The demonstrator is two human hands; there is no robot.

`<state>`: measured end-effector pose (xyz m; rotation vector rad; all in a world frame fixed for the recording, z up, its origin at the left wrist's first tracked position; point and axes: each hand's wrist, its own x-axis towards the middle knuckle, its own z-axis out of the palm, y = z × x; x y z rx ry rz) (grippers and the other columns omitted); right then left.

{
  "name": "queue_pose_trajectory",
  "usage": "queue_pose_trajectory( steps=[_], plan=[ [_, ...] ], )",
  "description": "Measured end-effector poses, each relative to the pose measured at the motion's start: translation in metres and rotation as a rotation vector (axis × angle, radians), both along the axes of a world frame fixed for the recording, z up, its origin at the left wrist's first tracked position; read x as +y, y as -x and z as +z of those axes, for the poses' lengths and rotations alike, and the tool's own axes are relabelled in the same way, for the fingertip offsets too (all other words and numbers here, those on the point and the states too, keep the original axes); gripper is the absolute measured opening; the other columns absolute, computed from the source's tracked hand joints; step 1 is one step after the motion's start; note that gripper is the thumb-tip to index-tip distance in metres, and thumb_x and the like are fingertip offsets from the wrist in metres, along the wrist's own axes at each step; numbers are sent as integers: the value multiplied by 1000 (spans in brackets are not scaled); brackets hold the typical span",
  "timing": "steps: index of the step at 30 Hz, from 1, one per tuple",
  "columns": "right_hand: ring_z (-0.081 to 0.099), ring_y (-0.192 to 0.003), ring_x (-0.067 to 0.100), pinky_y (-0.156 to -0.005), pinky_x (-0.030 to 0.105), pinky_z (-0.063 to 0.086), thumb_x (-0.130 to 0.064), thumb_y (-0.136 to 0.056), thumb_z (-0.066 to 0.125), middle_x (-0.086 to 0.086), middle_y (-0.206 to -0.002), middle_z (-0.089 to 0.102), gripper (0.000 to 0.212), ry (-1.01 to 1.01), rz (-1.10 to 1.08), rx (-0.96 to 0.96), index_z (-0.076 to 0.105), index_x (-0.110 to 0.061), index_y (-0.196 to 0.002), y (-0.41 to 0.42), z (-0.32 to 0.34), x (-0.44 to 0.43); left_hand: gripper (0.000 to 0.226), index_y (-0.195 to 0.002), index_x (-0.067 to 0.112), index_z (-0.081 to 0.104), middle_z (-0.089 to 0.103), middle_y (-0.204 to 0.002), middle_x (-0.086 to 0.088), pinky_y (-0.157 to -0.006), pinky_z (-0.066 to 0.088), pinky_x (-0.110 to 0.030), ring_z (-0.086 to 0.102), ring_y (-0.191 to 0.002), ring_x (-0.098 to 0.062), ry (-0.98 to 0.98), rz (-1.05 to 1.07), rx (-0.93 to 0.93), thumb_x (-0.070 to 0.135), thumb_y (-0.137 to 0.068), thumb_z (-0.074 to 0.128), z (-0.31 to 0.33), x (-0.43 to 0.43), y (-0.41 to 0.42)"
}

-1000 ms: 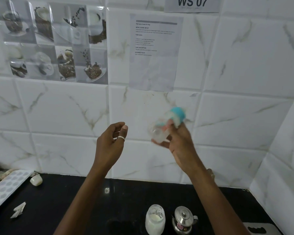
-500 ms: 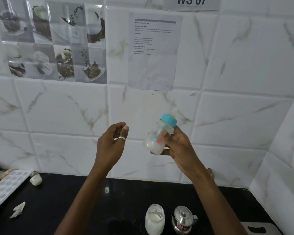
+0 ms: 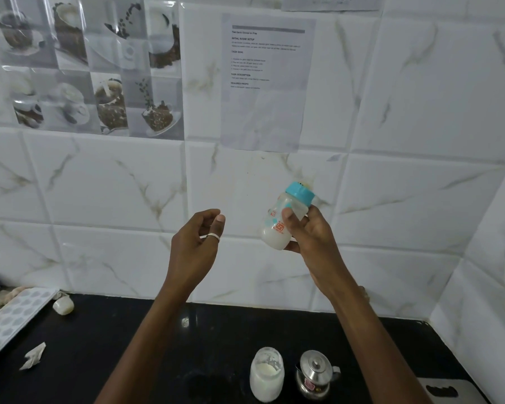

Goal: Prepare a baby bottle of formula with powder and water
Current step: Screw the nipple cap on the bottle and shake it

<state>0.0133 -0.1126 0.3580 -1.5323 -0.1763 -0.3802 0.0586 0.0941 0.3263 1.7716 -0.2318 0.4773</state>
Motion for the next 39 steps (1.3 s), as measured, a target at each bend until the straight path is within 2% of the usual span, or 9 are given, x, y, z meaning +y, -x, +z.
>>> queue_pose_trajectory(
  steps=[5,9,14,18,22,24,30,36,39],
  plan=[
    [71,-102,6,-77,25,60,-48,-81,64,-8,-115,68,43,52,-22,13,55,-30,-118,0,-4,4,32,-126,30,66,71,-113,18,-82,46,-13,67,-105,-1,-28,-26,-9,47,-100,56,-2,-1,0],
    [68,-111,14,-88,29,61,-43,-92,65,-6,-121,67,37,131,-37,48,54,-31,-125,-3,-16,11,32,-129,33,64,71,-115,20,-84,44,-9,65,-107,5,-92,-133,0,44,-100,59,-5,-1,1],
    [67,-113,12,-97,35,58,-53,-83,66,-14,-122,66,50,205,-26,86,53,-35,-128,-8,-35,21,39,-139,34,57,69,-122,21,-92,48,-13,63,-114,5,-178,-305,31,39,-100,58,-18,-1,4],
    [67,-112,7,-100,39,57,-57,-82,70,-15,-120,69,55,231,5,143,55,-35,-130,-10,-62,28,44,-143,31,55,67,-130,19,-102,54,-31,63,-119,-1,-179,-396,69,37,-100,59,-46,5,6],
    [67,-115,9,-102,42,56,-60,-82,74,-11,-125,69,63,251,40,236,53,-33,-136,-8,-105,36,48,-145,31,53,66,-133,17,-101,54,-32,62,-124,-5,-170,-466,122,35,-99,64,-81,14,13],
    [66,-116,7,-102,40,55,-59,-83,73,-11,-126,68,63,270,56,297,52,-34,-137,-7,-129,42,51,-145,31,53,67,-132,17,-100,54,-29,62,-124,-4,-175,-471,161,29,-97,68,-100,19,16],
    [67,-111,6,-97,33,57,-35,-93,73,-9,-121,68,49,324,68,432,50,-25,-135,-9,-197,62,65,-143,33,50,65,-128,19,-99,51,-16,63,-116,6,-310,-436,227,11,-87,77,-163,33,15],
    [61,-107,4,-77,11,50,-23,-98,66,-8,-124,57,48,431,57,518,37,-25,-137,-14,-257,83,74,-149,18,46,57,-134,14,-102,48,-15,58,-122,-1,-358,-419,319,1,-83,75,-229,41,7],
    [56,-116,8,-85,14,48,-19,-98,66,-8,-129,52,57,484,42,553,34,-19,-145,-16,-285,91,75,-149,18,44,56,-134,14,-101,49,-16,56,-123,1,-346,-411,368,-4,-82,72,-264,43,4]
  ],
)
